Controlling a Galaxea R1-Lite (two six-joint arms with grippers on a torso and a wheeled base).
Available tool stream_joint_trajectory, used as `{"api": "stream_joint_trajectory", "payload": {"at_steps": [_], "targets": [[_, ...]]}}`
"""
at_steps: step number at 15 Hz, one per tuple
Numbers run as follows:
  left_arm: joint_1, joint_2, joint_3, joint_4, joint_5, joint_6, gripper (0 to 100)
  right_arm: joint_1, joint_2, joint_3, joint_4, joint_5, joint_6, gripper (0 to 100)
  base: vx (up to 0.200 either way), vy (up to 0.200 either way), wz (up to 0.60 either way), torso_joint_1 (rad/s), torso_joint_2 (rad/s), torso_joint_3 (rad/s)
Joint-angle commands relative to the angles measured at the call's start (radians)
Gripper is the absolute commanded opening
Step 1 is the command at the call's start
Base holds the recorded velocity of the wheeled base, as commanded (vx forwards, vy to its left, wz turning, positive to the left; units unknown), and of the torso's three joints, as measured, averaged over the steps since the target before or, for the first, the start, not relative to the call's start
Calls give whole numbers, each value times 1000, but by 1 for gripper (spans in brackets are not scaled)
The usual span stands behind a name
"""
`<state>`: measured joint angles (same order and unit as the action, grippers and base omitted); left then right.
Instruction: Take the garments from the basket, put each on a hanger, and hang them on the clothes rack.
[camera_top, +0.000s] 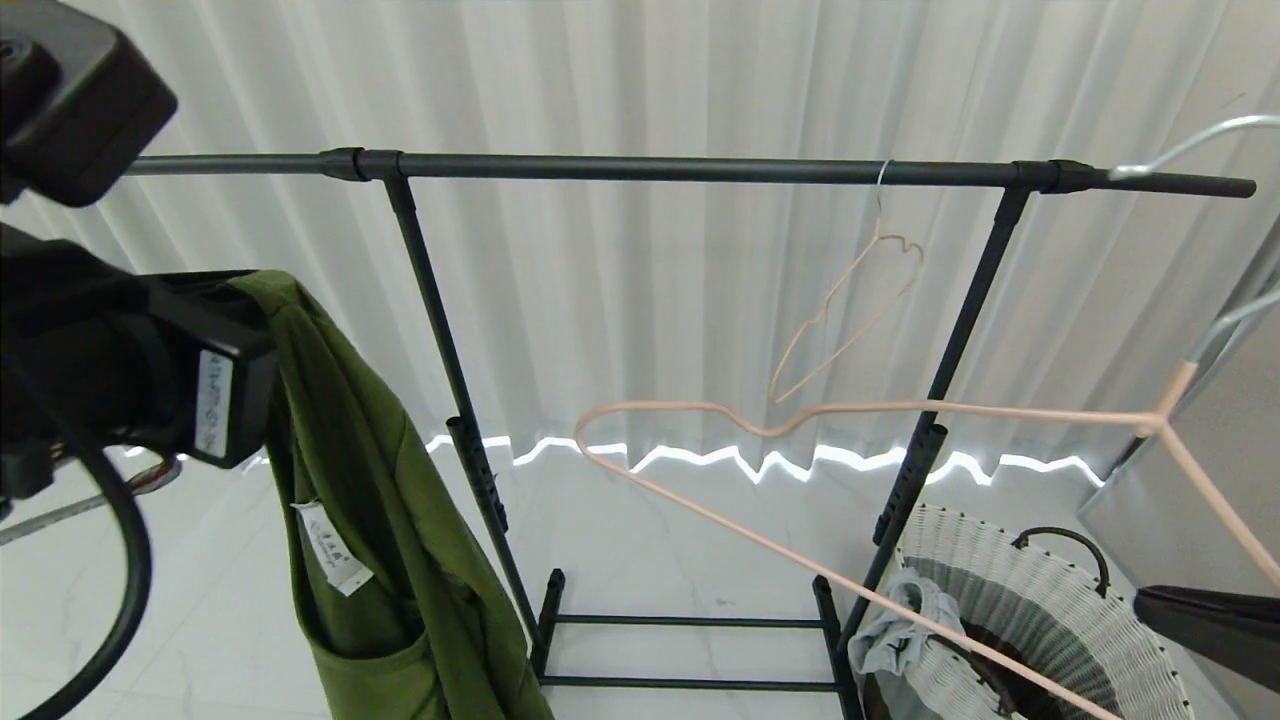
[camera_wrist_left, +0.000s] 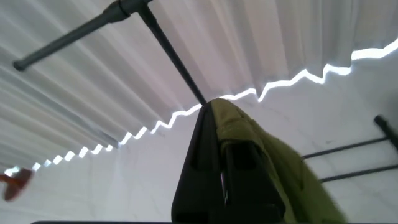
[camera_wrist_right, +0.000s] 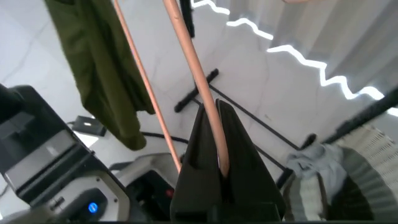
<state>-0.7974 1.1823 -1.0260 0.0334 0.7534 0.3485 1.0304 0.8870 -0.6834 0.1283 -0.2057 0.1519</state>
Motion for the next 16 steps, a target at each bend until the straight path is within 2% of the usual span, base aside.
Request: {"api": "stream_joint_trajectory", "payload": {"at_steps": [1,3,8,11,14,16], "targets": [[15,123,-83,0,1,-63,0,42,125,-4,-73,-3,14,0,0,0,0,0,0,0],[18,174,-138,2,7,-105,0,42,167,-7,-118,-12,15,0,0,0,0,0,0,0],[29,227,-195,2,7,-112,0,48,190,-8,-159,-14,12,0,0,0,0,0,0,0],[-3,252,-221,2,9,-163,0,48,228,-10,-213,-17,14,0,0,0,0,0,0,0],[-5,255,-218,2,9,-168,0,48,308,-25,-315,-86,15,0,0,0,0,0,0,0],[-3,266,-224,2,7,-178,0,45,329,-38,-345,-101,18,0,0,0,0,0,0,0]]}}
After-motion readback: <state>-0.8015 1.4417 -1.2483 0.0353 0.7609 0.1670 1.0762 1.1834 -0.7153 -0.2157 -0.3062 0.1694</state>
